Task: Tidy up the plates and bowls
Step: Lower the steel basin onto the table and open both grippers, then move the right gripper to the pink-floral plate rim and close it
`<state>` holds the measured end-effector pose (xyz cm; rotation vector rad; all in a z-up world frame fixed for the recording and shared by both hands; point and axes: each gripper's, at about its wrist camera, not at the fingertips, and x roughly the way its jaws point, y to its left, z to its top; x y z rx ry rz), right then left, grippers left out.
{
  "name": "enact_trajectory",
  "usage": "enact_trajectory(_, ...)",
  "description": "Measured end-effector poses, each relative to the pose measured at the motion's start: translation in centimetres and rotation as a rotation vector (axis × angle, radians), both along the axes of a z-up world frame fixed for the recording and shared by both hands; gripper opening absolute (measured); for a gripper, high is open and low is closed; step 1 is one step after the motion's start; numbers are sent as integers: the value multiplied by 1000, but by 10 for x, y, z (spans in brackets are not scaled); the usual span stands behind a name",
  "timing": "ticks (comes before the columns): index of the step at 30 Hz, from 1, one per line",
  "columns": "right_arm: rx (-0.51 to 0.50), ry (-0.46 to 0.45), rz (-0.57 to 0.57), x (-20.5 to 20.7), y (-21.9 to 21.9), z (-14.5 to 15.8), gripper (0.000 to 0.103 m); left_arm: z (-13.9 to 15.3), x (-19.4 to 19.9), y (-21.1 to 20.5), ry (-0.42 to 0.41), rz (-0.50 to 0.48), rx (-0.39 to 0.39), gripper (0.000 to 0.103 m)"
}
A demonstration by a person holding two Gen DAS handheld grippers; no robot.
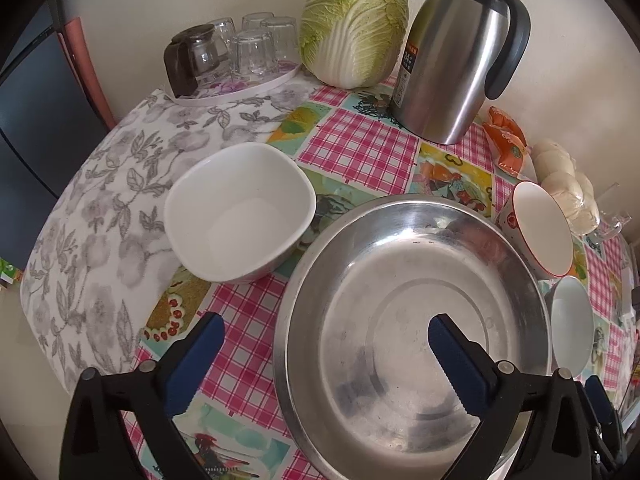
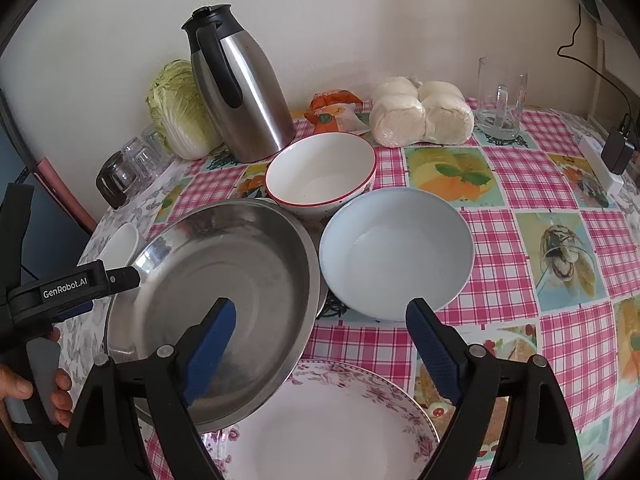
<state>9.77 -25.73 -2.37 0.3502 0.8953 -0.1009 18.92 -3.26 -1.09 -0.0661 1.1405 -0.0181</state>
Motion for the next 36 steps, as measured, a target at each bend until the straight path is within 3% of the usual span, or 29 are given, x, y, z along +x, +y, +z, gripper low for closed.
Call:
enact_trajectory(2,-14,-2,-6,-4,-1,2,97,2,-4,0,-15,2,10,103)
enact_trajectory(14,-63,-40,-56,-44,-12,16,101,29,-41,-4,-121,18,-7,103)
enact_trajectory(20,-31,-23,-125,-68,-27,12,102,45,-69,-16,-251,-26,38,103)
enact_trajectory(27,-1,-3,-188,-94,-38,11,102,43,-89,-15,-231,-61,-96,103)
enact_trajectory(32,5,16,-194,-106,-40,8,102,36,-104,-31,-186,-107,-106,103)
enact_trajectory(36,17,60,-213,-115,-44,0,102,22,-114,-46,-112,-137,-63,103)
